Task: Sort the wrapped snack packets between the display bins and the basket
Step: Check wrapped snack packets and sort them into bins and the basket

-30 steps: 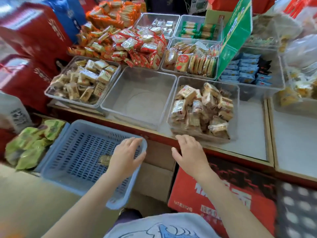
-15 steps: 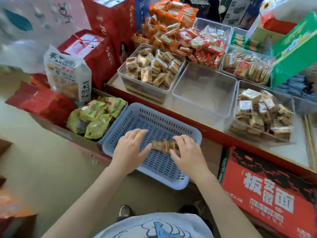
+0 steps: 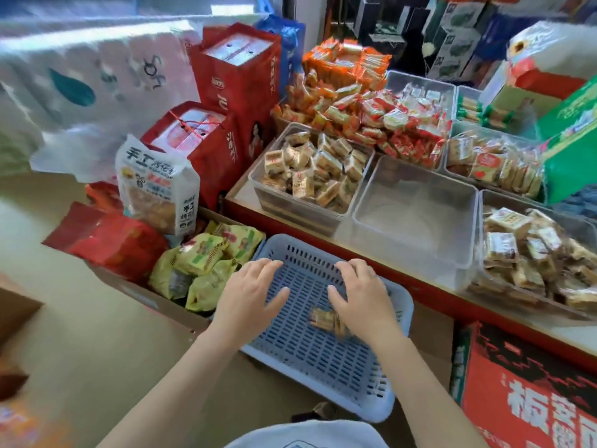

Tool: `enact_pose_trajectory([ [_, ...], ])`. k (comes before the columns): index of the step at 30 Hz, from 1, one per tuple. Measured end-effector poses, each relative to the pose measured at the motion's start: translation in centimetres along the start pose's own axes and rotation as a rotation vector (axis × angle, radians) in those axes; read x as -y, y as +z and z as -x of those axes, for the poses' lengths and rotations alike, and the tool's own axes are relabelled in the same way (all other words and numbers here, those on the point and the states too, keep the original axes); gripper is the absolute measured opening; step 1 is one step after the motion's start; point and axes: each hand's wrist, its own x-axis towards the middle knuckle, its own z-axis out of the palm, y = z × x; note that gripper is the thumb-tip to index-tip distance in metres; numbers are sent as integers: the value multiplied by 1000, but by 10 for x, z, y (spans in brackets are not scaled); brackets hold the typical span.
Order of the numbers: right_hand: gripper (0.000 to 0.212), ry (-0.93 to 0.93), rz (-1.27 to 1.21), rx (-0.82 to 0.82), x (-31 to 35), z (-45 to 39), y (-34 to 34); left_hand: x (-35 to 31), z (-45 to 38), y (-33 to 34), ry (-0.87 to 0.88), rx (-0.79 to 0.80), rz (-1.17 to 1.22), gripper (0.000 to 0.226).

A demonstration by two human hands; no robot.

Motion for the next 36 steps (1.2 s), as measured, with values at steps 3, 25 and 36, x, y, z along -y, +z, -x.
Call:
enact_pose_trajectory([
  [3,53,-19,-34,-24,-4,-36,-13,4,-36,-18,1,-28,-56,69],
  [25,46,335,-275,82,-12,-272,-9,49,-294,27,-170,4,215,60],
  [36,24,332,-524,-191,-16,-270,8,55,-310,44,-354,-23,590,89],
])
